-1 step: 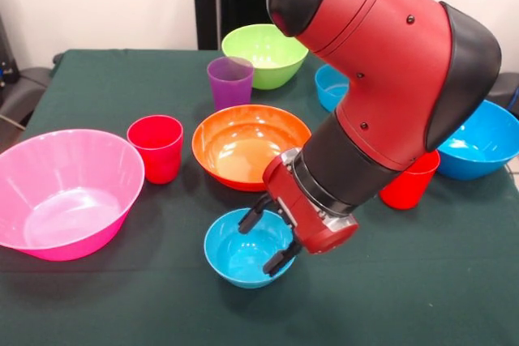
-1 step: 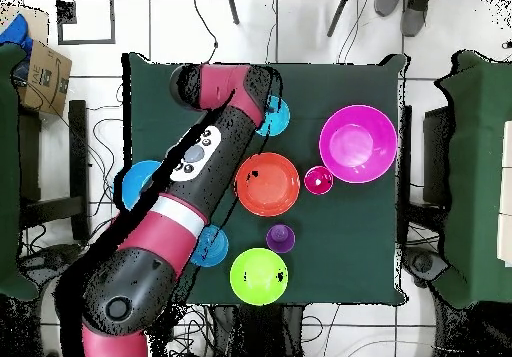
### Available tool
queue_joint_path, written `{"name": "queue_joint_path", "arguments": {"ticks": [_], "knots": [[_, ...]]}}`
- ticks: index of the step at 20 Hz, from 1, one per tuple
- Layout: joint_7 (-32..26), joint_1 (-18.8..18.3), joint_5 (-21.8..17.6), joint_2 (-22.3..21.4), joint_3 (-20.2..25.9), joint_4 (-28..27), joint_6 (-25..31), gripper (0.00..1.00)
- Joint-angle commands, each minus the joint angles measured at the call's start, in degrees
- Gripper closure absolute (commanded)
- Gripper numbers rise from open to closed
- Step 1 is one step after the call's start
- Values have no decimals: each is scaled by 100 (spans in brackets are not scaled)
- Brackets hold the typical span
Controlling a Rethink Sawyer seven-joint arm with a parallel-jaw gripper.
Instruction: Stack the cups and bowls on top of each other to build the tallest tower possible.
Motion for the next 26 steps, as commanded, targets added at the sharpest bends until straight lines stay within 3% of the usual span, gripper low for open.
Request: {"name": "queue_joint_path", "arguments": {"ticks": [1, 6, 9, 14, 19, 26], "knots": [[-598, -123, 48, -587, 1896, 644, -450, 0], [-2551, -520, -566, -1416, 3139, 1358, -1057, 0], [-3553, -834, -925, -2029, 3834, 2062, -1243, 0], [-4166, -1132, -1605, -2914, 4344, 3286, -1437, 0], [-4691, -1406, -2174, -3589, 4754, 4030, -1405, 0], [-5818, -2167, -2832, -4473, 5638, 4989, -1180, 0]]}}
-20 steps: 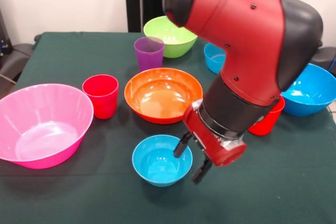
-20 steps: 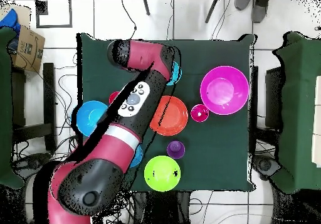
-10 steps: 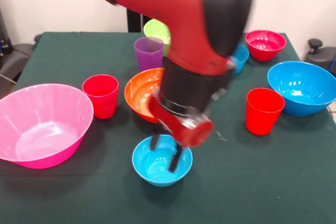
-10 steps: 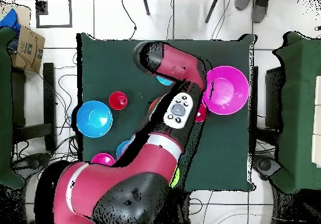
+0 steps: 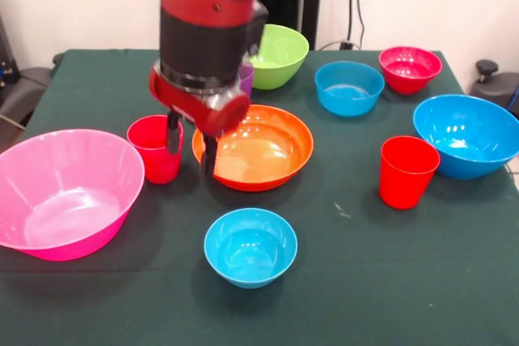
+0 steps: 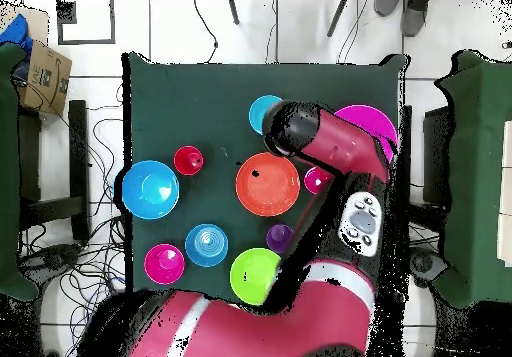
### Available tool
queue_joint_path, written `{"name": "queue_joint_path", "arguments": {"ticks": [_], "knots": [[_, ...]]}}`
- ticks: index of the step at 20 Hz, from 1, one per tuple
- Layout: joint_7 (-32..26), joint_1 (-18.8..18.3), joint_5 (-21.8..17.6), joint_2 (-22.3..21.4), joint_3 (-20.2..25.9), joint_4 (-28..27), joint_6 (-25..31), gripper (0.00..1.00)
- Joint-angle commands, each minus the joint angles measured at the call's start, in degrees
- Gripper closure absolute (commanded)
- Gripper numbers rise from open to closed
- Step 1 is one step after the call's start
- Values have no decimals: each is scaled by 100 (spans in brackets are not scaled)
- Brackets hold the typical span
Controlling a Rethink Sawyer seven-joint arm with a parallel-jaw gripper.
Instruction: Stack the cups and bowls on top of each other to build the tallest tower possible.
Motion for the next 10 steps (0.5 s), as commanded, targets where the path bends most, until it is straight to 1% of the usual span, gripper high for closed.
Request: {"name": "queue_joint_path", "arguments": {"ticks": [1, 4, 5, 6, 7, 8, 10], "knots": [[-2456, -438, -1015, -1172, 1680, 1587, 223, 0], [-2813, -654, -1331, -1595, 1870, 1899, 475, 0], [-2829, -763, -1372, -1757, 1963, 2078, 406, 0], [-2755, -804, -1378, -1877, 1950, 2177, 573, 0], [-2658, -800, -1426, -1998, 1879, 2251, 912, 0], [-2707, -788, -1536, -2108, 1819, 2279, 1255, 0], [-3085, -923, -1771, -2284, 1990, 2473, 1324, 0]]}}
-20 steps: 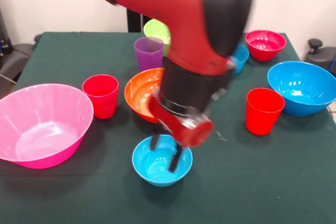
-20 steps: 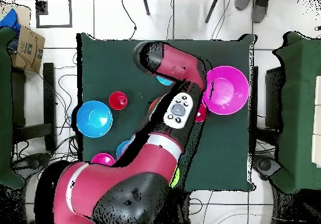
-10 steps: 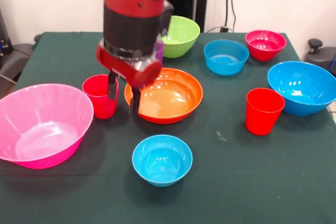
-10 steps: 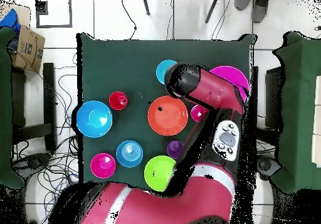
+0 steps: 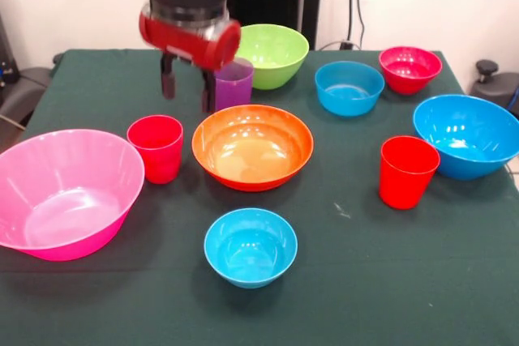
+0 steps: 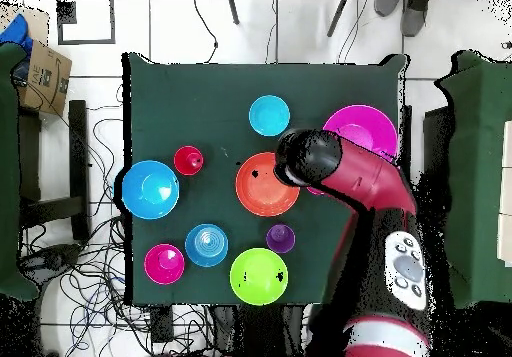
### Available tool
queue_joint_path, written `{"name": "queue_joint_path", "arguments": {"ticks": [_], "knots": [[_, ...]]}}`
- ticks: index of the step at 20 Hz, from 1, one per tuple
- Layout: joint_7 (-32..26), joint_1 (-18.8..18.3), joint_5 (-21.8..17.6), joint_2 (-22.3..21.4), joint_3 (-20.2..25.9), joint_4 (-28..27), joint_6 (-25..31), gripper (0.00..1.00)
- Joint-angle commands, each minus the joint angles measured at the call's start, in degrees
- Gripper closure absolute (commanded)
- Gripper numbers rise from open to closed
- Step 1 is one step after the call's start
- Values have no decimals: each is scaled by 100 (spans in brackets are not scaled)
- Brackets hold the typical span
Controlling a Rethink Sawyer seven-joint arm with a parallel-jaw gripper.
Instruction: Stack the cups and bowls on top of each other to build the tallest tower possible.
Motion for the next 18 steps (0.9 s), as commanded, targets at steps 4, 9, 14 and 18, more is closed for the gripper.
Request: {"name": "queue_joint_path", "arguments": {"ticks": [4, 9, 14, 18], "knots": [[-2524, -637, -1006, -1306, 1692, 1830, 808, 0], [-2590, -890, -1333, -1443, 2135, 1959, 636, 0], [-2797, -1188, -1802, -1453, 2628, 2119, 313, 0], [-2808, -1486, -2065, -1441, 3137, 2361, -113, 0]]}}
